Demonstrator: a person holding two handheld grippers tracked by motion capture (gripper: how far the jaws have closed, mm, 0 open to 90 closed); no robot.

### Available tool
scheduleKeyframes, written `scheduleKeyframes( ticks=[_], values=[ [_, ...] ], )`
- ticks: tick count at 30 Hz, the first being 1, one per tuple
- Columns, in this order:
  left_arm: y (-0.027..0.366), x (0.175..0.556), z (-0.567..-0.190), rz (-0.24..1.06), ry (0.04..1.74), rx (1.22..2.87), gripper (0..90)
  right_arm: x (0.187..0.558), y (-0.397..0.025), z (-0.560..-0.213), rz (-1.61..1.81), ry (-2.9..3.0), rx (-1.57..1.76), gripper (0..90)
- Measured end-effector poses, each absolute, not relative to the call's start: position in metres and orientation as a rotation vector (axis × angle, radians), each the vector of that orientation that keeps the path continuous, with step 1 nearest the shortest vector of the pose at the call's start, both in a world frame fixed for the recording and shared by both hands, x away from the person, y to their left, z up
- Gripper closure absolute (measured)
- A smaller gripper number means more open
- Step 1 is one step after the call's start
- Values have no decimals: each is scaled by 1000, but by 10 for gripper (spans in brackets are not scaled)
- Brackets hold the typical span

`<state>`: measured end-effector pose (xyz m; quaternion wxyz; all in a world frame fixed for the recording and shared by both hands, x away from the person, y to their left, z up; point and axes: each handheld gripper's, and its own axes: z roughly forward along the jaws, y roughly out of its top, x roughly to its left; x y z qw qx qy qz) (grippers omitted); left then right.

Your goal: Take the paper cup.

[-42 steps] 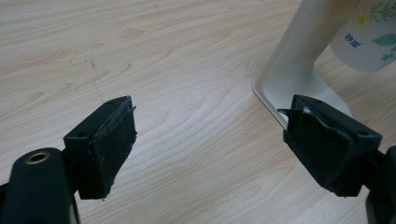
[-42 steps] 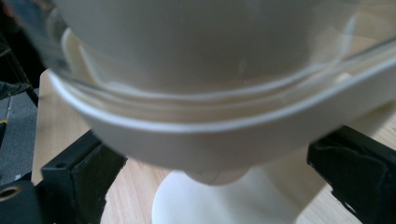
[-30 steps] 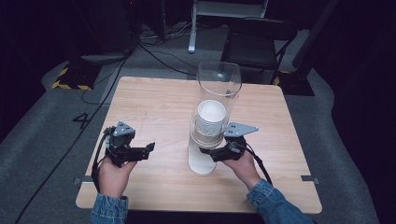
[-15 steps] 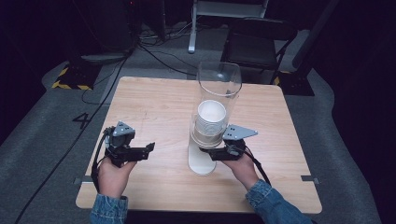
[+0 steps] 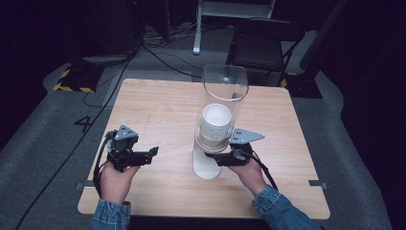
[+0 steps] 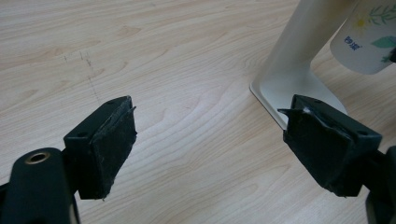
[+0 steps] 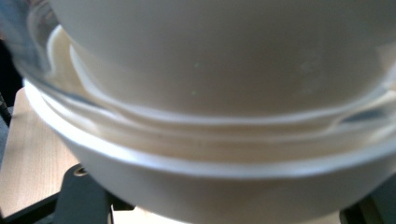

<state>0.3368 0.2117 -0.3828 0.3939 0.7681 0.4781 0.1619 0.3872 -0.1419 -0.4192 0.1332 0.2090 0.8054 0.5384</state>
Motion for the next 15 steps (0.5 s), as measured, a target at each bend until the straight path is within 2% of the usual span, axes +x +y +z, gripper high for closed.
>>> scheduleKeyframes(
  ticks=[15],
  values=[
    [211,337,-383,403,1210,1955,167,384,-144,-424,1604,2329,633,313]
  ],
)
